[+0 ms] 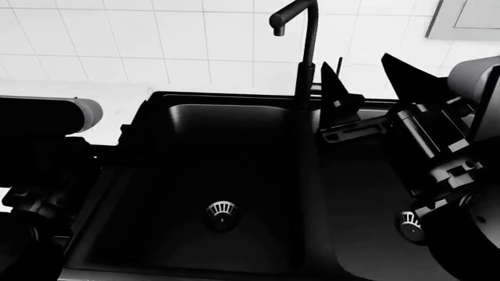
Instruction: Pick and place the shaker into the drawer. Then close the cabinet.
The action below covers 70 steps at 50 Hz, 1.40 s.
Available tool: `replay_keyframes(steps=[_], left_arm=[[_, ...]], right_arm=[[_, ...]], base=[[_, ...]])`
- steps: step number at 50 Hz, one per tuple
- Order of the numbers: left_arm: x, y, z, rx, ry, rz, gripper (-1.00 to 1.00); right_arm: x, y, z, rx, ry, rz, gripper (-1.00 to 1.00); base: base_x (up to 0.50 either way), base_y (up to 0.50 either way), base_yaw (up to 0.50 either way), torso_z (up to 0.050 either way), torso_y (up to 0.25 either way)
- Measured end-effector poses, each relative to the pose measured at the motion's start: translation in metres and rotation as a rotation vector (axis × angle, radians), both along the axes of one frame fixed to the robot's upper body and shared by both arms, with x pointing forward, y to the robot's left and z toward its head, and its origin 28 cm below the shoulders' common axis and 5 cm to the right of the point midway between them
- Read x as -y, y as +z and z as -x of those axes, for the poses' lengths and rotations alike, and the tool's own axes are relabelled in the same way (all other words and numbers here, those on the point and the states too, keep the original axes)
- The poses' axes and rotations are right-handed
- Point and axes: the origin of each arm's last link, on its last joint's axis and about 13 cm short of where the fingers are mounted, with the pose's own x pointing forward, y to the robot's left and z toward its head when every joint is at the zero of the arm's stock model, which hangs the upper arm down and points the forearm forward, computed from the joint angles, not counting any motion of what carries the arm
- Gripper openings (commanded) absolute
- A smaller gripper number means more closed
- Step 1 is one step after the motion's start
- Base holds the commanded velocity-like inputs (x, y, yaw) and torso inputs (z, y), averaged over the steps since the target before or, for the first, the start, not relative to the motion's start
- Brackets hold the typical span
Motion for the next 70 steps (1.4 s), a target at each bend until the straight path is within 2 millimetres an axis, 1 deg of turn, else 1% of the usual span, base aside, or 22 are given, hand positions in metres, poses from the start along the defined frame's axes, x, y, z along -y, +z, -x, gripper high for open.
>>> replay_keyframes(steps=[12, 16, 19, 22, 30, 36, 41, 47, 53, 58, 64, 65, 68, 70], left_arm=[[0.000, 0.000, 0.000, -0.001, 0.002, 0.000, 1.00], [0.000, 0.001, 0.000, 0.000, 0.000, -0.002, 1.00], [0.001, 0.002, 0.000, 0.002, -0.005, -0.004, 1.00], [0.002, 0.004, -0.001, 0.005, -0.013, -0.007, 1.00], [0.004, 0.008, -0.003, 0.013, -0.038, -0.013, 1.00], [0.005, 0.010, -0.003, 0.018, -0.049, -0.016, 1.00], [0.005, 0.011, -0.003, 0.022, -0.055, -0.016, 1.00], [0.005, 0.010, -0.003, 0.025, -0.056, -0.014, 1.00], [0.004, 0.009, -0.003, 0.028, -0.056, -0.008, 1.00], [0.003, 0.008, -0.002, 0.032, -0.055, -0.001, 1.00], [0.003, 0.008, -0.001, 0.038, -0.054, 0.005, 1.00], [0.003, 0.008, 0.000, 0.038, -0.054, 0.006, 1.00], [0.002, 0.008, 0.000, 0.041, -0.052, 0.008, 1.00], [0.002, 0.008, 0.000, 0.043, -0.050, 0.009, 1.00]], right_arm=[[0.000, -0.001, -0.001, -0.005, -0.010, -0.001, 1.00], [0.005, 0.001, -0.003, 0.000, -0.043, 0.000, 1.00], [0.012, 0.008, -0.007, 0.019, -0.086, 0.007, 1.00], [0.021, 0.021, -0.012, 0.051, -0.143, 0.023, 1.00], [0.048, 0.068, -0.029, 0.145, -0.308, 0.079, 1.00], [0.059, 0.107, -0.032, 0.237, -0.389, 0.104, 1.00], [0.060, 0.143, -0.020, 0.363, -0.425, 0.100, 1.00], [0.054, 0.181, 0.010, 0.558, -0.428, 0.055, 1.00], [0.048, 0.190, 0.026, 0.463, -0.458, 0.103, 1.00], [0.044, 0.196, 0.034, 0.405, -0.461, 0.141, 1.00], [0.034, 0.207, 0.028, 0.343, -0.282, 0.182, 1.00], [0.034, 0.212, 0.026, 0.329, -0.259, 0.179, 1.00], [0.034, 0.236, 0.021, 0.276, -0.181, 0.124, 1.00], [0.028, 0.242, 0.020, 0.268, -0.170, 0.152, 1.00]], base=[[0.00, 0.00, 0.00, 0.000, 0.000], [0.00, 0.00, 0.00, 0.000, 0.000], [0.00, 0.00, 0.00, 0.000, 0.000], [0.00, 0.00, 0.00, 0.000, 0.000], [0.00, 0.00, 0.00, 0.000, 0.000], [0.00, 0.00, 0.00, 0.000, 0.000], [0.00, 0.00, 0.00, 0.000, 0.000], [0.00, 0.00, 0.00, 0.000, 0.000], [0.00, 0.00, 0.00, 0.000, 0.000], [0.00, 0.00, 0.00, 0.000, 0.004], [0.01, 0.01, 0.02, 0.011, 0.002], [0.02, 0.01, 0.03, 0.015, 0.000], [0.01, 0.01, 0.02, 0.007, 0.000], [0.02, 0.01, 0.03, 0.017, 0.000]])
